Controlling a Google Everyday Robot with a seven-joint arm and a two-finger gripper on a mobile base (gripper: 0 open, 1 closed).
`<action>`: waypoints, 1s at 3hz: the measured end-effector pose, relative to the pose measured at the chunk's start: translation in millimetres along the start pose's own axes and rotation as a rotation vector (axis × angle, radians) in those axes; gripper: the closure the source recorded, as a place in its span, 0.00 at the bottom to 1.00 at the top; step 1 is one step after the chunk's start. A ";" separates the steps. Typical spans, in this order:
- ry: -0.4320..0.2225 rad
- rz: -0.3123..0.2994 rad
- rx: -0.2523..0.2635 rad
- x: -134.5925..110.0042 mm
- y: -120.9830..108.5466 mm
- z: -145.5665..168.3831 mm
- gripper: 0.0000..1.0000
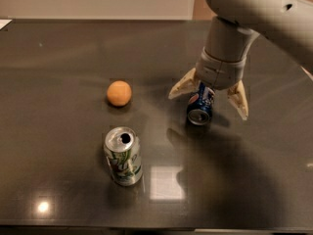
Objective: Place pepsi can upright
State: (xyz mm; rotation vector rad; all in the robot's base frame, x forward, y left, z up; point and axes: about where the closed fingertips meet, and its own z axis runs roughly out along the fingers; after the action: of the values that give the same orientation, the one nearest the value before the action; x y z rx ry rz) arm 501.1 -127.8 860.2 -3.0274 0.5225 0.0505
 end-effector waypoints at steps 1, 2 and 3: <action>0.000 -0.015 -0.015 4.9 -4.0 5.4 0.00; 0.002 -0.011 -0.025 12.5 -7.9 10.1 0.00; 0.011 0.003 -0.028 21.0 -9.7 13.4 0.18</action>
Offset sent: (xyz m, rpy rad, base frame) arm 0.0124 -0.0020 -0.0147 -0.0644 0.0588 0.0083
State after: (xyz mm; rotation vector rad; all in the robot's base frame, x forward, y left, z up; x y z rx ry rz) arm 523.9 -124.7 846.5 -3.0558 0.5312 0.0416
